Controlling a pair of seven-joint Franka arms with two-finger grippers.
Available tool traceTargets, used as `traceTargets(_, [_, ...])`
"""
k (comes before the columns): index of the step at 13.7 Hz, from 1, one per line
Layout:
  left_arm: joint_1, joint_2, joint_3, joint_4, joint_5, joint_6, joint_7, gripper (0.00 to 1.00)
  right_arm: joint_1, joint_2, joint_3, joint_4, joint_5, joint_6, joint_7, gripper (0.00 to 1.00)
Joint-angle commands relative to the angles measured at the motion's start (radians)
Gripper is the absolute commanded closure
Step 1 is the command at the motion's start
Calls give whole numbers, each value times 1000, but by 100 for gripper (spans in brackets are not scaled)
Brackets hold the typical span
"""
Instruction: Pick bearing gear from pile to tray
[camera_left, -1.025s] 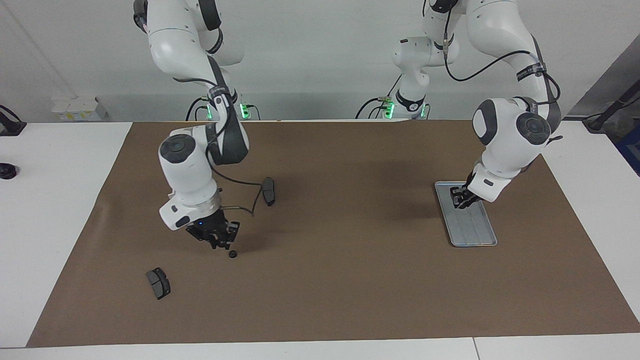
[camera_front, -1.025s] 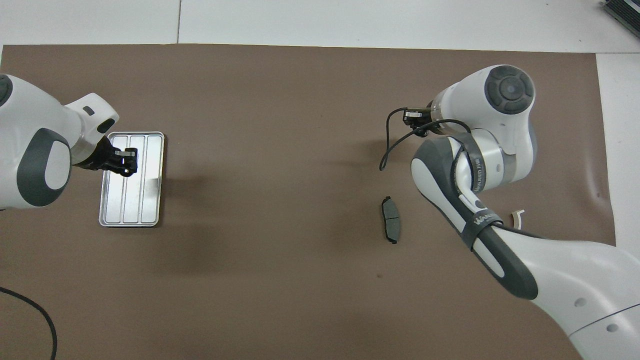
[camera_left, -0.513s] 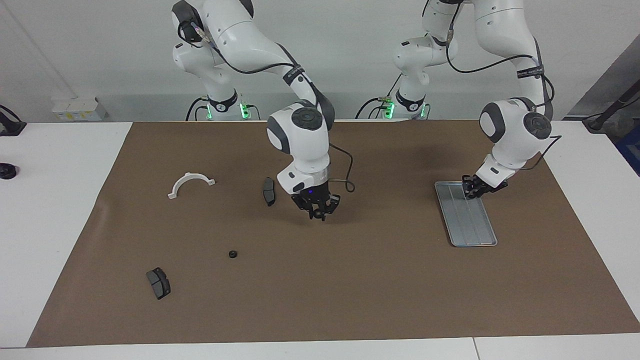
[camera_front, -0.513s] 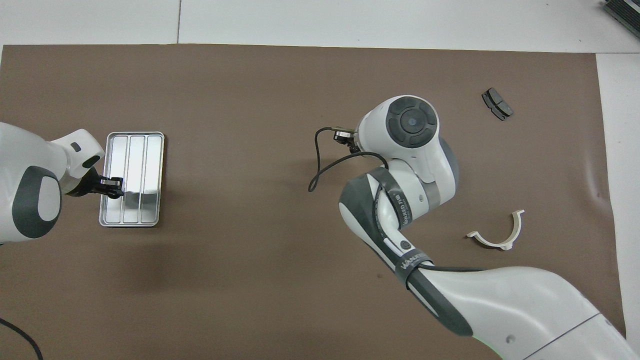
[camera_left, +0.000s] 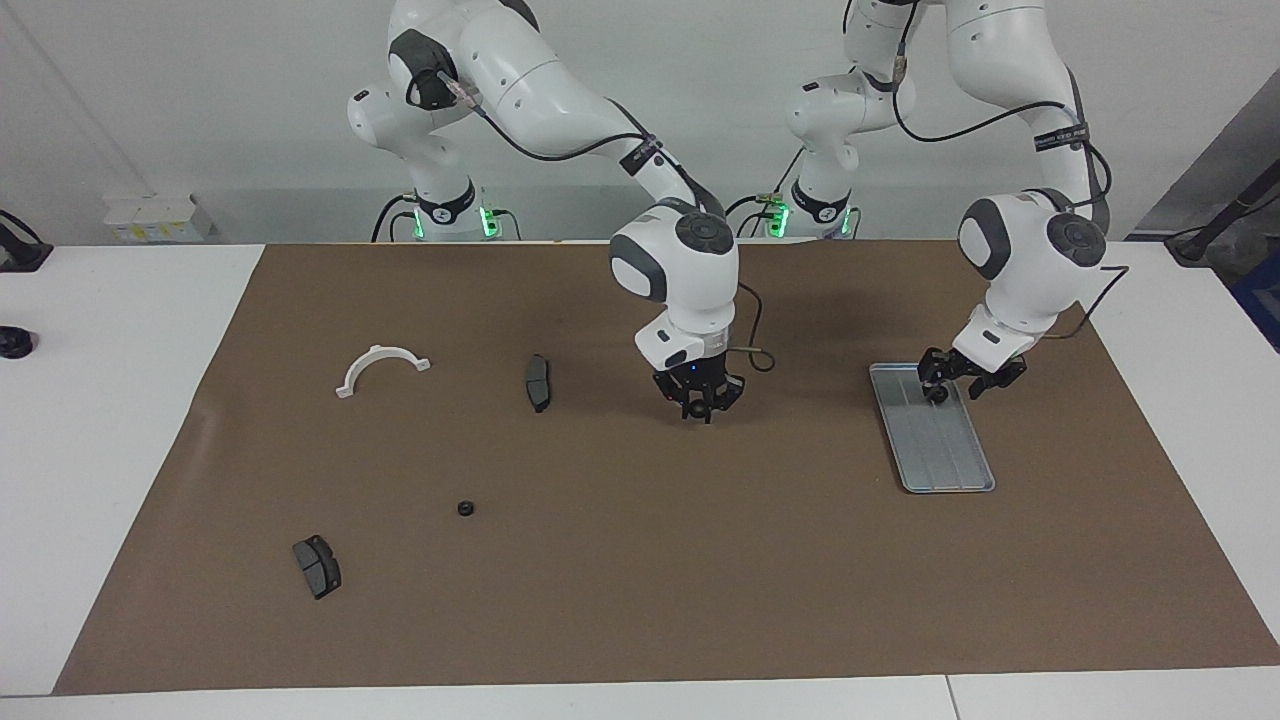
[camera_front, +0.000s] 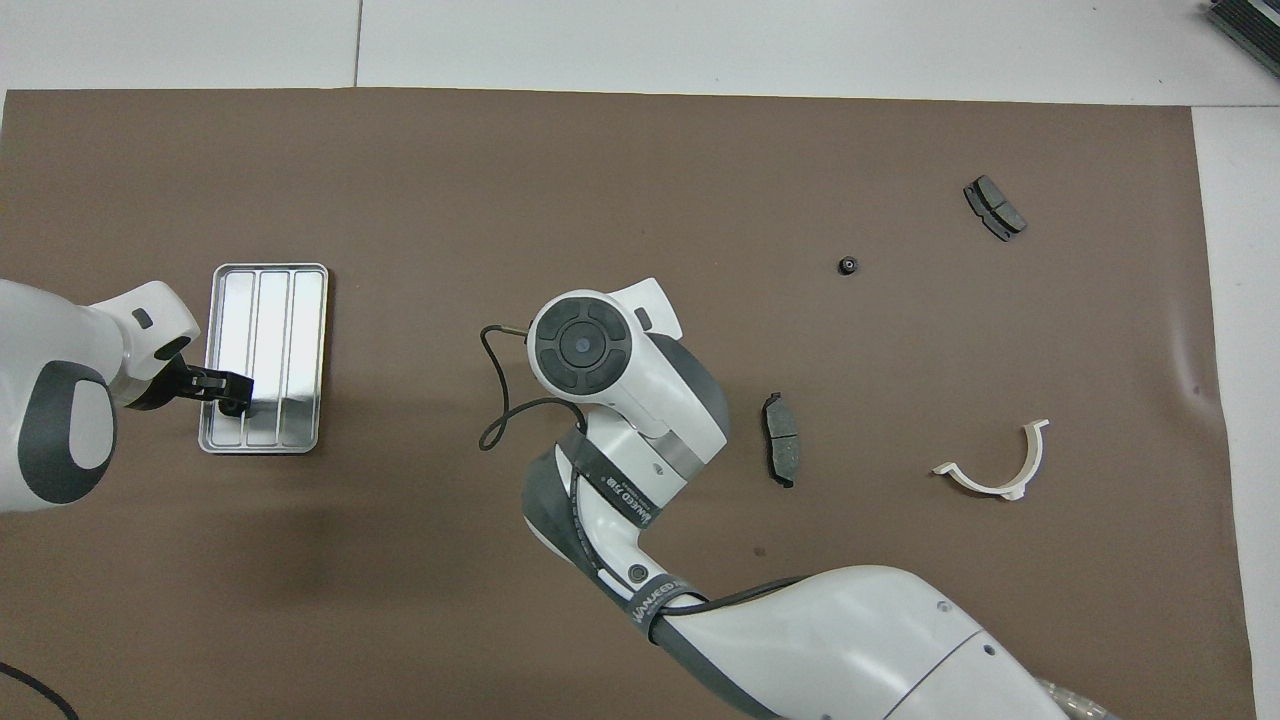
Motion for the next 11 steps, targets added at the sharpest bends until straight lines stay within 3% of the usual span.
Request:
traceTargets(1, [-97, 40, 6, 82, -14, -20, -144, 22, 22, 7, 1, -18, -13, 24, 27, 100])
traceTargets(5, [-167, 62, 6, 148, -55, -12, -241, 23, 26, -7, 3, -51, -16, 30, 27, 100])
traceTargets(6, [-172, 71, 6, 164, -55, -12, -269, 23, 26, -7, 3, -48, -17, 28, 26, 73])
traceTargets(7, [-184, 79, 4, 187, -58, -12, -293, 24, 24, -5, 3, -43, -20, 28, 24, 28])
traceTargets(8, [-198, 91, 4, 202, -58, -12, -313, 24, 24, -5, 1, -43, -20, 28, 24, 0])
traceTargets(11, [-215, 120, 4, 248, -58, -12, -361, 24, 9, -11, 1, -32, -20, 25, 14, 0])
